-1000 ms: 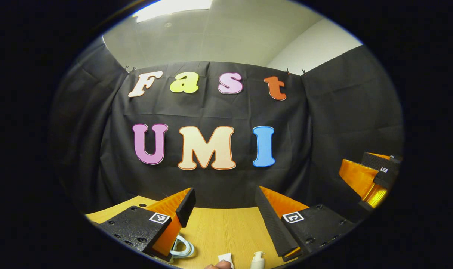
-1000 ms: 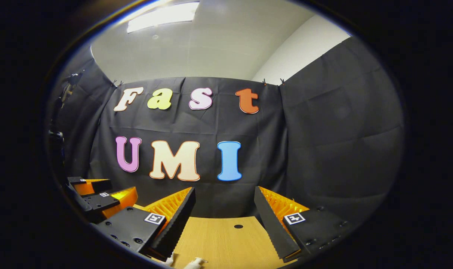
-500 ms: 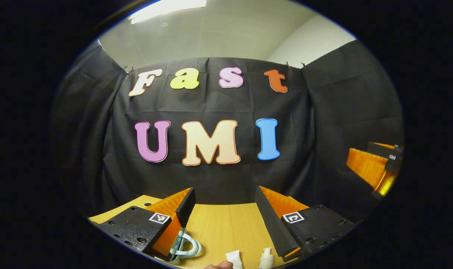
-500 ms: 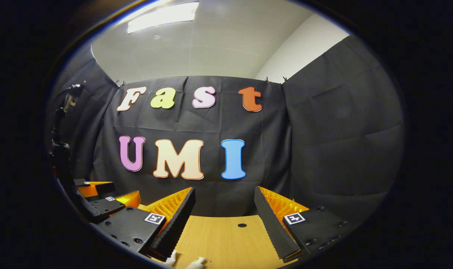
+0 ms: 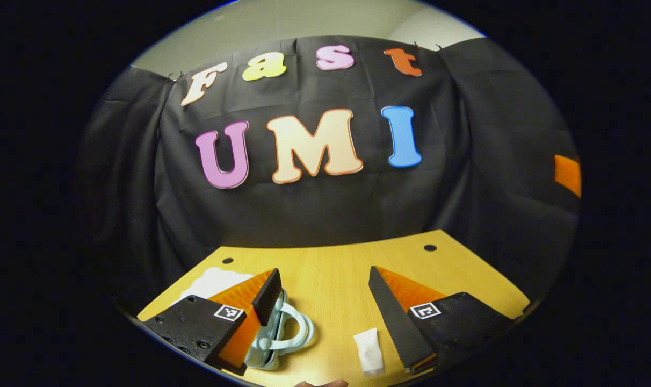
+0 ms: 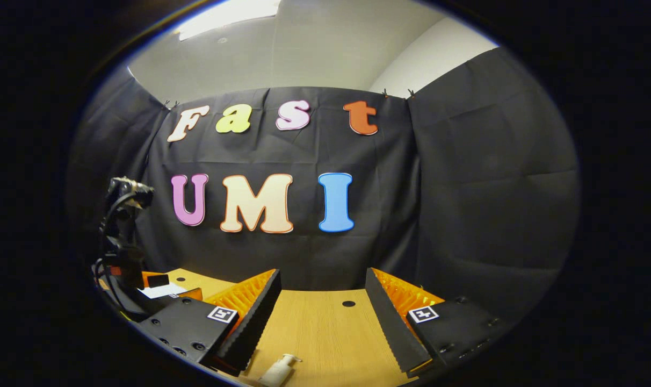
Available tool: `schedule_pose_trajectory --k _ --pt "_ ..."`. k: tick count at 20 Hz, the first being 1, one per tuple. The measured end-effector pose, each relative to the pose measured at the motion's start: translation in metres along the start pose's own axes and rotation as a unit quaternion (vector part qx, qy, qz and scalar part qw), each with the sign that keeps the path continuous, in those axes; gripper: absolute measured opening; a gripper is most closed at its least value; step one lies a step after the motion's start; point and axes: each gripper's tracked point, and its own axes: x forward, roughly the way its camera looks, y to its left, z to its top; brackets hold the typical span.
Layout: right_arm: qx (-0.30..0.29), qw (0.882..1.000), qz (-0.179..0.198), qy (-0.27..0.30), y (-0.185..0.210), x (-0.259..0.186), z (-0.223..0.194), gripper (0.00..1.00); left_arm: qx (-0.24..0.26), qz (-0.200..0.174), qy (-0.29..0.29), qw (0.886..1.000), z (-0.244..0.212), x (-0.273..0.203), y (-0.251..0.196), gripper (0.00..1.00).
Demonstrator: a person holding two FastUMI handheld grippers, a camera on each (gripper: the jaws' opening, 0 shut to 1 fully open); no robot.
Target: First open the suitcase, pack the skin care products into it, and then close the suitcase.
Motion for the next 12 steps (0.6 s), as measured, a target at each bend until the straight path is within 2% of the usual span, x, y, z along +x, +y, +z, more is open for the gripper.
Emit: schedule_pose_trajectory --k 5,12 --pt "-0.023 1.0 -0.001 0.017 0.003 -0.004 -0.01 0.99 -0.005 0.007 0.086 0.996 -0.061 0.023 0.013 0.96" --pt "-0.043 0.998 -0.016 0.038 0.004 -0.006 -0.023 1.0 0.016 0.0 0.18 0.984 -0.125 0.055 0.02 0.97"
